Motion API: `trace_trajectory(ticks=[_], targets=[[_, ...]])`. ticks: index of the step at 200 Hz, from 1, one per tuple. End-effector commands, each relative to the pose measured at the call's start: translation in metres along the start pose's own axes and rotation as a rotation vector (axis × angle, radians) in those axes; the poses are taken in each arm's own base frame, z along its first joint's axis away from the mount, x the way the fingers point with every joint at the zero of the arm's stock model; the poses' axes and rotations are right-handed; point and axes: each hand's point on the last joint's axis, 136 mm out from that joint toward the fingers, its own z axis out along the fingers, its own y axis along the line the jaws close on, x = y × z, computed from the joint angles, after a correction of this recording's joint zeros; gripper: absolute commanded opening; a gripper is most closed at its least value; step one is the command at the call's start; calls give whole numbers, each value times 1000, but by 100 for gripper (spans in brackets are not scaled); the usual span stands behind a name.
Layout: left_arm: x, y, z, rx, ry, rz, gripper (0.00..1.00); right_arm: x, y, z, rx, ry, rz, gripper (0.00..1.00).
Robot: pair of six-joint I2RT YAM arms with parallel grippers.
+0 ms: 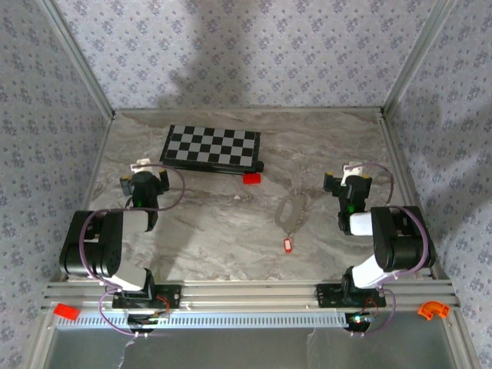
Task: Put the keys on the keyring
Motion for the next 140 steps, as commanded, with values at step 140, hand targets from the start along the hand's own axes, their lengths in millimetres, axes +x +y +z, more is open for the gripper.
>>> trace_trajectory(ticks=[140], targets=[[7,-17,4,181,-11,-30,100,1,18,5,-166,30,8,100]])
